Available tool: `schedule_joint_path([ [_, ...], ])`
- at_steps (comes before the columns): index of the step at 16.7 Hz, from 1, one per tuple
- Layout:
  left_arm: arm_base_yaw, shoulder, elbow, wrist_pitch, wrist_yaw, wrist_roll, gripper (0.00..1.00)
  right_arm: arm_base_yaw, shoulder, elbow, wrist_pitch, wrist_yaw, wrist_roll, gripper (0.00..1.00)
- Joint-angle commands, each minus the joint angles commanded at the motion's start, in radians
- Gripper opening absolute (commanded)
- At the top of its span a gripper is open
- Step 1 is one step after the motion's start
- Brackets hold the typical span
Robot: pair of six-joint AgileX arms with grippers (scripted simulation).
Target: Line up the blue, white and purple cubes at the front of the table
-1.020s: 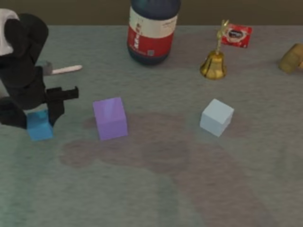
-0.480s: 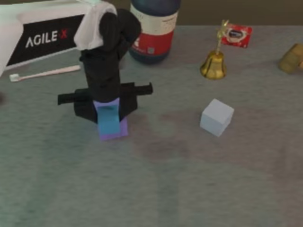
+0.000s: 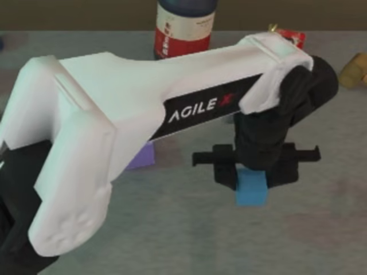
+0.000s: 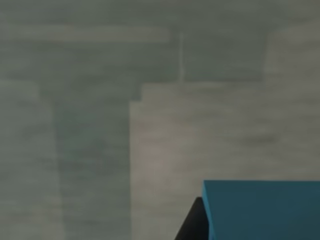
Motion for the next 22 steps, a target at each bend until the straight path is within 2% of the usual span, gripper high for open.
schedule_joint_path([
  [2,-0.03,0.011,0.028,-0.01,-0.001,-0.026,0.0,0.0,0.0,0.0,0.0,0.0,0.0,1.0],
  [7,-0.029,0.007,0.024,-0.005,-0.001,-0.024,0.0,0.0,0.0,0.0,0.0,0.0,0.0,1.0],
  [14,-0.032,0.059,-0.142,0.213,0.0,-0.029,0.0,0.0,0.0,0.0,0.0,0.0,0.0,1.0],
  [19,-0.034,0.066,-0.157,0.23,-0.001,-0.03,0.0,0.0,0.0,0.0,0.0,0.0,0.0,1.0],
  [22,-0.034,0.066,-0.157,0.23,-0.001,-0.03,0.23,0.0,0.0,0.0,0.0,0.0,0.0,1.0],
])
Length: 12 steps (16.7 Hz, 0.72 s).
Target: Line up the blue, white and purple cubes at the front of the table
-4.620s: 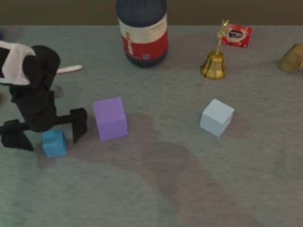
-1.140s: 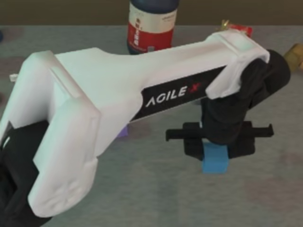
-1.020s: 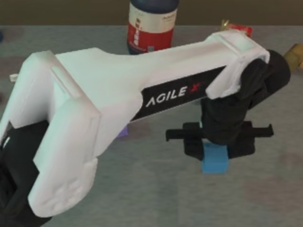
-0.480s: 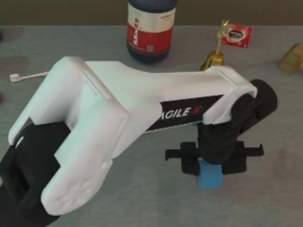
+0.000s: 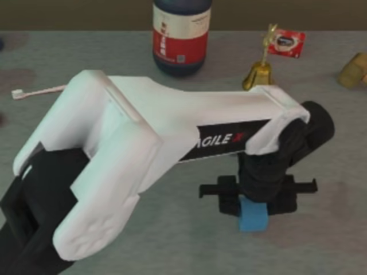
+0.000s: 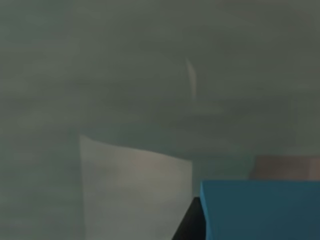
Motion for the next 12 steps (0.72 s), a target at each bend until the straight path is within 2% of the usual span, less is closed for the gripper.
schedule_joint_path([
  [10,0.0,0.0,0.0,0.0,0.0,0.0,0.98,0.0,0.0,0.0,0.0,0.0,0.0,1.0],
  [12,0.0,0.0,0.0,0.0,0.0,0.0,1.0,0.0,0.0,0.0,0.0,0.0,0.0,1.0],
])
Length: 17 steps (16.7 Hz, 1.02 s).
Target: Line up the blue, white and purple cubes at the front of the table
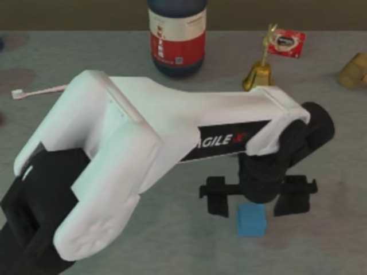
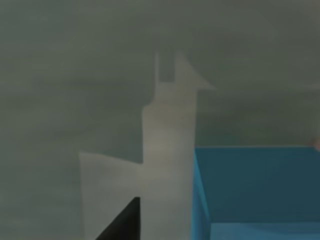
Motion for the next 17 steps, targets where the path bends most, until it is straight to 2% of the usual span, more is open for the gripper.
schedule_joint_path([
  [8,0.002,-0.001,0.003,-0.004,0.0,0.0,1.0,0.0,0.0,0.0,0.0,0.0,0.0,1.0],
  [14,0.015,-0.05,0.129,-0.191,0.001,-0.007,1.0,0.0,0.0,0.0,0.0,0.0,0.0,1.0],
  [17,0.018,-0.069,0.162,-0.231,-0.001,-0.005,1.0,0.0,0.0,0.0,0.0,0.0,0.0,1.0],
])
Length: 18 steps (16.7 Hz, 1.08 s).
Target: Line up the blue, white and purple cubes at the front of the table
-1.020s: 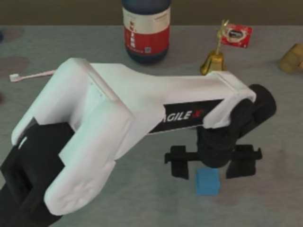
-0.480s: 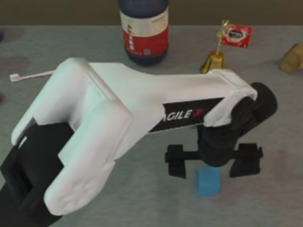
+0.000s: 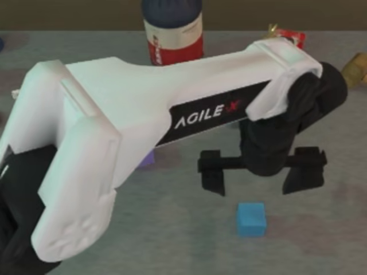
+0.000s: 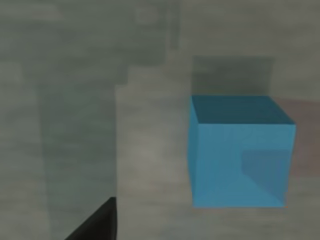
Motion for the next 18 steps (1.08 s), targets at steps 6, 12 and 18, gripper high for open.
schedule_joint_path([
  [6,0.009,-0.024,-0.028,0.018,-0.002,0.004,1.0,0.006,0.03,0.029,-0.02,0.001,-0.008,1.0],
  [12,0.171,-0.34,-0.312,0.188,-0.013,0.059,1.0,0.075,0.369,0.347,-0.216,0.0,-0.087,1.0],
  [18,0.444,-0.966,-0.842,0.486,-0.018,0.231,1.0,0.184,1.01,0.862,-0.532,0.0,-0.213,1.0],
])
